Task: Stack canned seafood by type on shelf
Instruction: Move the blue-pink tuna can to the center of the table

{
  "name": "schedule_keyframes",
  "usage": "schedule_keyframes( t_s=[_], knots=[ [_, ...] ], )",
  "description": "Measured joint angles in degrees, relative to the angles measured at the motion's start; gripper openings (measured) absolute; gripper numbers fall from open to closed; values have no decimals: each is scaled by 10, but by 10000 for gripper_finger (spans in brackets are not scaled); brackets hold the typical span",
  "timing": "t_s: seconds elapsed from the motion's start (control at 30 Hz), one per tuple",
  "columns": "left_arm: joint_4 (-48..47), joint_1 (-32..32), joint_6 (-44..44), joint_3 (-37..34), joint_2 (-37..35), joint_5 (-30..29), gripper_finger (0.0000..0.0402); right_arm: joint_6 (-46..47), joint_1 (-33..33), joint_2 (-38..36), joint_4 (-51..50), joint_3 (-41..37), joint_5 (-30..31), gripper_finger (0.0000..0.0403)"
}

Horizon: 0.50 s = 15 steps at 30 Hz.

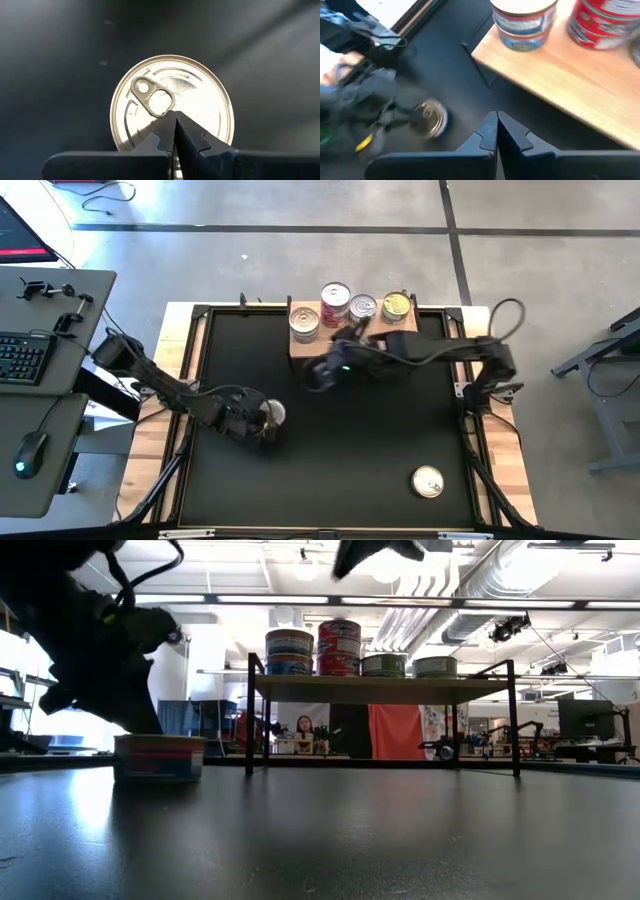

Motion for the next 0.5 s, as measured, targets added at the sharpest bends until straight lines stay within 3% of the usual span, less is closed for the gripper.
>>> schedule_keyframes(
  t_s=[0.27,0.5],
  knots=[
    [69,-25,15,-1,1,13,0,-37,-61,97,71,0,23,0],
    [151,-57,102,-1,1,22,0,-37,-91,149,116,-1,31,0]
  ],
)
